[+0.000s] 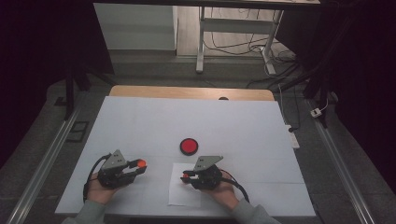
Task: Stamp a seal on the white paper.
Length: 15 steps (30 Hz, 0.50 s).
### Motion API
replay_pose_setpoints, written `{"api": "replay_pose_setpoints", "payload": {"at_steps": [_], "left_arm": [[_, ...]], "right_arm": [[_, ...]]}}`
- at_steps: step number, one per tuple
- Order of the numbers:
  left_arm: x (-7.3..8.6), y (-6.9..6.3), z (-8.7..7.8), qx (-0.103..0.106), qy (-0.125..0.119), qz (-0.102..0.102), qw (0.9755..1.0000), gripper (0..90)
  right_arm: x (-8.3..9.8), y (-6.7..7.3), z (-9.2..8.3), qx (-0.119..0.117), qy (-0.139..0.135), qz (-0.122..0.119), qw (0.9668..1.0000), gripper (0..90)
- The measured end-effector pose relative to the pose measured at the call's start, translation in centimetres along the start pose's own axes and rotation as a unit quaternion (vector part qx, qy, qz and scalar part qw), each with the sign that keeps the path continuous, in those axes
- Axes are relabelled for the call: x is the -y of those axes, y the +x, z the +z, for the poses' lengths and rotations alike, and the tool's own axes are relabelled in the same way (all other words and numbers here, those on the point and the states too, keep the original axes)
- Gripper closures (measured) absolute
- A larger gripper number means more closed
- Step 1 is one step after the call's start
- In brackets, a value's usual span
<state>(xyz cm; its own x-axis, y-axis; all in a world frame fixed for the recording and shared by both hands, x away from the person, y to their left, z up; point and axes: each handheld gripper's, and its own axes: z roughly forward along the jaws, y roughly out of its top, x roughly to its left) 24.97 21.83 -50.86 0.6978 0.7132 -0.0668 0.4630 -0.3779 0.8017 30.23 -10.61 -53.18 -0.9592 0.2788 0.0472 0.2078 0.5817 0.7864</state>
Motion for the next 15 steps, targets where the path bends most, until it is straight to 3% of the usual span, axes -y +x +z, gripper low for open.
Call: {"api": "replay_pose_setpoints", "payload": {"at_steps": [15], "left_arm": [[-0.03,-0.14,-0.08,-0.002,-0.001,0.001,1.0000,64.7]], "right_arm": [[0.16,0.33,0.05,0.007,0.004,-0.014,0.9999,72.8]]}}
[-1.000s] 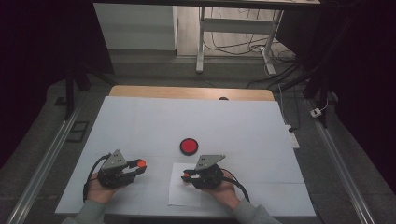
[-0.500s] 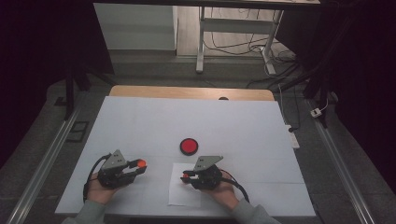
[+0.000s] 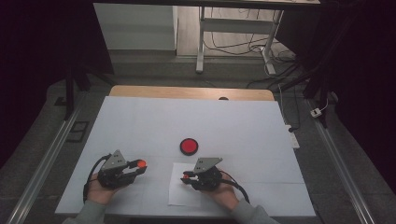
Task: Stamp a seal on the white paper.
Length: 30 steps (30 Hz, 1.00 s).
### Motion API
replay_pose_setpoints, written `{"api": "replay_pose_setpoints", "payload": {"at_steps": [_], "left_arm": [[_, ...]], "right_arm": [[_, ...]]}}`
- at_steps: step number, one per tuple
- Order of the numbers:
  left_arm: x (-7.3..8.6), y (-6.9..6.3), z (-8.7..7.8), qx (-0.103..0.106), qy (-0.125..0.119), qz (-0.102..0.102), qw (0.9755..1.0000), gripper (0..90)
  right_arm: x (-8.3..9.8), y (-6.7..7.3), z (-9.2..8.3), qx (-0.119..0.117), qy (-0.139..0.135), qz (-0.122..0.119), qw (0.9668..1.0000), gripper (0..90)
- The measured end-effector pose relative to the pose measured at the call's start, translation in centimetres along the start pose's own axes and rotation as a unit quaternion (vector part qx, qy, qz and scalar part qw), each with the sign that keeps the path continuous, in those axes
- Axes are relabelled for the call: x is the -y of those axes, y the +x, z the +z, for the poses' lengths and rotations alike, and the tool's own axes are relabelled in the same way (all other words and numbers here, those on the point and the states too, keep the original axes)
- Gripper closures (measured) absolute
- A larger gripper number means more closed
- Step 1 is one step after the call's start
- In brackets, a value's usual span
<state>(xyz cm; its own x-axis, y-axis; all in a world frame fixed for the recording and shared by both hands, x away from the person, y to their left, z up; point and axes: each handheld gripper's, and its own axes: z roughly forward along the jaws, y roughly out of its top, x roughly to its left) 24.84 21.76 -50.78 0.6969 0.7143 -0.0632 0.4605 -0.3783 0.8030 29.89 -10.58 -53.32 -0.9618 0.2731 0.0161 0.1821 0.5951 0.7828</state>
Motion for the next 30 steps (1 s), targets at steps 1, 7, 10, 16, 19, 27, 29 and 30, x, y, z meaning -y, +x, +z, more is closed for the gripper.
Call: {"api": "replay_pose_setpoints", "payload": {"at_steps": [1,7,10,16,19,27,29,30], "left_arm": [[0.00,0.00,-0.02,0.000,0.000,0.000,1.0000,64.7],[0.02,0.04,-0.11,-0.001,-0.002,-0.002,1.0000,64.7],[-0.02,0.01,-0.22,-0.001,-0.004,-0.002,1.0000,64.7],[-0.02,-0.01,-0.18,0.000,-0.003,-0.002,1.0000,64.7],[-0.02,0.01,-0.23,0.000,-0.004,-0.002,1.0000,64.7],[-0.02,0.00,-0.22,0.000,-0.004,-0.002,1.0000,64.7],[-0.02,-0.03,-0.20,0.000,-0.003,-0.002,1.0000,64.7],[-0.02,-0.05,-0.19,0.000,-0.003,-0.002,1.0000,64.7]], "right_arm": [[0.05,-0.01,0.01,0.000,-0.003,0.000,1.0000,72.9],[0.22,0.06,-0.02,0.002,-0.007,-0.002,1.0000,72.9],[0.34,0.20,-0.02,0.007,-0.012,-0.004,0.9999,73.0],[0.41,0.12,-0.04,0.005,-0.014,-0.002,0.9999,73.0],[0.43,0.19,-0.04,0.006,-0.015,-0.004,0.9999,73.1],[0.44,0.15,-0.04,0.008,-0.014,-0.006,0.9998,73.1],[0.46,0.18,-0.02,0.007,-0.017,-0.007,0.9998,73.1],[0.47,0.19,-0.03,0.009,-0.016,-0.007,0.9998,73.1]]}}
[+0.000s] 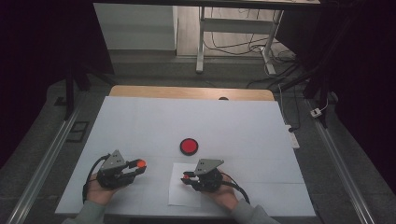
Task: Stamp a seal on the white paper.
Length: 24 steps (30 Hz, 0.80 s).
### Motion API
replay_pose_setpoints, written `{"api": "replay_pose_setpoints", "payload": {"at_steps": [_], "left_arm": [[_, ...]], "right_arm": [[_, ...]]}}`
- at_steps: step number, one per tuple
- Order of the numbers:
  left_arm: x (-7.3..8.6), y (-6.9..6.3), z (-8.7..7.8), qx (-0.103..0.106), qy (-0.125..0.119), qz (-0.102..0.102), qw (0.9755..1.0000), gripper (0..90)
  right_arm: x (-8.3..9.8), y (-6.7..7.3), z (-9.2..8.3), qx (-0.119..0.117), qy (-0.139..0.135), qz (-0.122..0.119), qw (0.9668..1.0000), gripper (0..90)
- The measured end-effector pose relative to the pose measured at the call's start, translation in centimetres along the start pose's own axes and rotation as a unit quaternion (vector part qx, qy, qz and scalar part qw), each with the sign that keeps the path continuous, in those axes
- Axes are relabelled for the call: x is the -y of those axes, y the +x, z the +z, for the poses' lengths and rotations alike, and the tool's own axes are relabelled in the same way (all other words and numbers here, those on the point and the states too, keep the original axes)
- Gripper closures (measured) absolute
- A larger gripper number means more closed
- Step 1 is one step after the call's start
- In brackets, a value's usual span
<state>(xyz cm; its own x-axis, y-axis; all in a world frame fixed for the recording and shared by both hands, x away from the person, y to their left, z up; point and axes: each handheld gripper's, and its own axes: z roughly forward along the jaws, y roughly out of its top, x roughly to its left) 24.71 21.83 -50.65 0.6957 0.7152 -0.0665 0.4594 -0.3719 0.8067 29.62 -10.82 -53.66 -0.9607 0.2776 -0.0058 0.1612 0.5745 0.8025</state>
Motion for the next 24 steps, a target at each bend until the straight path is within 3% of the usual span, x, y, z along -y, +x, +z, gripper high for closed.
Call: {"api": "replay_pose_setpoints", "payload": {"at_steps": [13,17,19,21,24], "left_arm": [[0.0,0.0,0.0,-0.001,0.000,-0.001,1.0000,64.8],[0.0,0.0,0.2,0.001,0.003,0.001,1.0000,64.7],[0.0,0.0,0.2,0.000,0.002,0.001,1.0000,64.7],[0.0,0.0,0.2,0.001,0.002,0.000,1.0000,64.7],[0.0,0.0,0.2,0.001,0.003,0.001,1.0000,64.7]], "right_arm": [[0.0,0.0,0.0,-0.001,-0.002,-0.001,1.0000,72.9],[-0.2,-0.3,-0.1,-0.011,-0.001,0.012,0.9999,72.6],[-0.5,-0.8,-1.0,-0.013,-0.043,0.039,0.9982,72.5],[-1.3,-1.3,-2.5,0.001,-0.076,0.040,0.9963,72.5],[-1.7,-1.7,-3.9,0.001,-0.100,0.058,0.9933,72.5]]}}
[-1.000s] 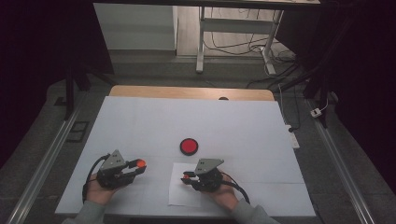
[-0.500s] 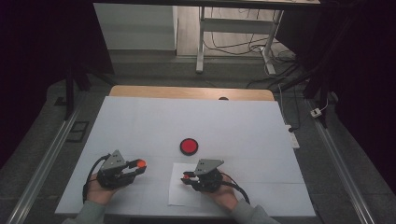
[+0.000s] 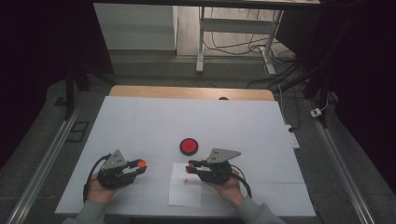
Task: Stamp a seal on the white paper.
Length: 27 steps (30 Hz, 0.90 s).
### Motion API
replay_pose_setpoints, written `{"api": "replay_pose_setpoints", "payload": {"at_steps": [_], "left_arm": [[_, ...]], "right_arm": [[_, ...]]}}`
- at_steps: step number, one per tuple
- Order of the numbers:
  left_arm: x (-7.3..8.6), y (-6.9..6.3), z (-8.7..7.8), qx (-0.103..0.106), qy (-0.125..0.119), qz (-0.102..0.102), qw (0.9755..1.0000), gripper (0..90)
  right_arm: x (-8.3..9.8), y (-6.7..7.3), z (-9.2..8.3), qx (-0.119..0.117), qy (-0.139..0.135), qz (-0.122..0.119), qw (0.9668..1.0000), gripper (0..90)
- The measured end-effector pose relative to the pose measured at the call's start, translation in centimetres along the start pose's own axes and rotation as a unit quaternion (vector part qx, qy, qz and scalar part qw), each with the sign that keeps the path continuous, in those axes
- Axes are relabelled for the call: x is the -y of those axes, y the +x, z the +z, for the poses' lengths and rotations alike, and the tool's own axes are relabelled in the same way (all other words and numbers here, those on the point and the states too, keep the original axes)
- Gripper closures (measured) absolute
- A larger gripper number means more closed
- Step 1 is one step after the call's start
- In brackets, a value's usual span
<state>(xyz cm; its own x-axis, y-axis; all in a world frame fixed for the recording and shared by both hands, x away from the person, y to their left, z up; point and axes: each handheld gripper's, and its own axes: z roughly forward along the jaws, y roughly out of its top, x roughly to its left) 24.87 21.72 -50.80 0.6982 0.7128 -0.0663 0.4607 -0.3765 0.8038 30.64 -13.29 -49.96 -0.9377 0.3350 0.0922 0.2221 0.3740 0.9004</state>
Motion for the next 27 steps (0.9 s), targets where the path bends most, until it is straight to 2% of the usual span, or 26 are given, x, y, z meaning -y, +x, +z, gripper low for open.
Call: {"api": "replay_pose_setpoints", "payload": {"at_steps": [17,27], "left_arm": [[0.0,0.0,0.0,0.000,0.000,0.001,1.0000,64.8],[0.0,-0.1,0.1,0.000,0.002,0.003,1.0000,64.7]], "right_arm": [[-0.3,-0.7,-1.1,0.001,-0.020,0.028,0.9994,72.4],[-1.0,-1.3,-2.3,0.018,-0.043,0.031,0.9984,72.4]]}}
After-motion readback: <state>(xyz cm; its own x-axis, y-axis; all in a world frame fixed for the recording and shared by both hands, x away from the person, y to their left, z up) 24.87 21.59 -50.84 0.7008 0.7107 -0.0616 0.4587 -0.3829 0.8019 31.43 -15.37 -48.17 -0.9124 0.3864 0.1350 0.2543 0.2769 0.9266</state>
